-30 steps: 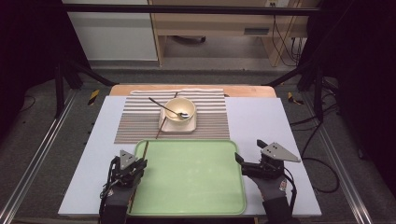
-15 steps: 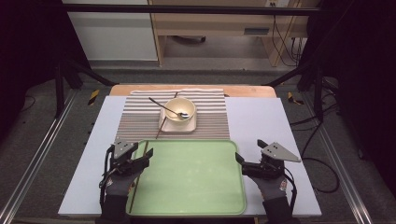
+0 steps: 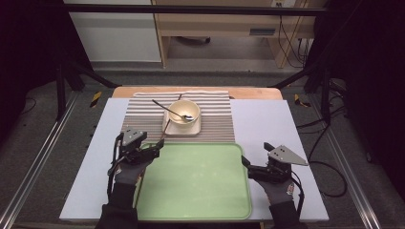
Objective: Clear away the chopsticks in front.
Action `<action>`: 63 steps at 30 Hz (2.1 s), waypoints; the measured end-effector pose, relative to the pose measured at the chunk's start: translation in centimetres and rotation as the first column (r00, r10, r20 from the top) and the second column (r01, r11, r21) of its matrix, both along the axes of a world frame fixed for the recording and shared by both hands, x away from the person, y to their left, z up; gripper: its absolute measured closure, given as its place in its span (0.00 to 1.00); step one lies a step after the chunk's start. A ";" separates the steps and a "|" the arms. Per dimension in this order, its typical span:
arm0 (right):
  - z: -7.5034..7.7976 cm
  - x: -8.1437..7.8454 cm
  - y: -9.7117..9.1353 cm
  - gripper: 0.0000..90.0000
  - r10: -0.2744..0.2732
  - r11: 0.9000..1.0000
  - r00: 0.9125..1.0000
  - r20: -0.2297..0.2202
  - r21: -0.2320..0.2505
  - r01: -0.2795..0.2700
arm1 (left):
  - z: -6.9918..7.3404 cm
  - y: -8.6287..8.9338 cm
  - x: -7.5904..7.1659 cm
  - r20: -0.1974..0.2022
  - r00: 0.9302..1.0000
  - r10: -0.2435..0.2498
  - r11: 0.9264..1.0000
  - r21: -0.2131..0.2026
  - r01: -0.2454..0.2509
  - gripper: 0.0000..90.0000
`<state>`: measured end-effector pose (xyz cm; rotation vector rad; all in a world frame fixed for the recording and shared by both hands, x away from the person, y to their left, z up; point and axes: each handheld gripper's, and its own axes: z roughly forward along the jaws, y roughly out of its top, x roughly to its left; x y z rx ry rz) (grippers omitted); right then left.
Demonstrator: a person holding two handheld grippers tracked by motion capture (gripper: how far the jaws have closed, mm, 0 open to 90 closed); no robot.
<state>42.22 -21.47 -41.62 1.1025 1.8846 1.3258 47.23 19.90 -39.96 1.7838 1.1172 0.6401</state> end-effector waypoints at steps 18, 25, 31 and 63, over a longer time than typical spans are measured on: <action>-0.1 0.1 0.1 0.08 0.002 1.000 1.000 -0.005 -0.005 -0.002 | 0.2 -1.1 4.2 0.027 1.000 0.006 0.994 0.107 -0.009 0.34; -0.2 0.2 0.1 0.08 0.003 1.000 1.000 -0.006 -0.011 -0.003 | -1.1 -1.7 5.9 0.003 1.000 0.011 0.989 0.148 -0.012 0.35; -0.2 0.2 0.1 0.08 0.002 1.000 1.000 -0.007 -0.008 -0.002 | -2.1 -1.8 7.0 -0.024 0.999 0.023 0.987 0.162 -0.019 0.37; -0.4 0.4 0.0 0.08 0.004 1.000 1.000 -0.017 -0.003 -0.004 | -4.9 -3.0 11.1 -0.108 0.993 0.037 0.970 0.242 -0.010 0.59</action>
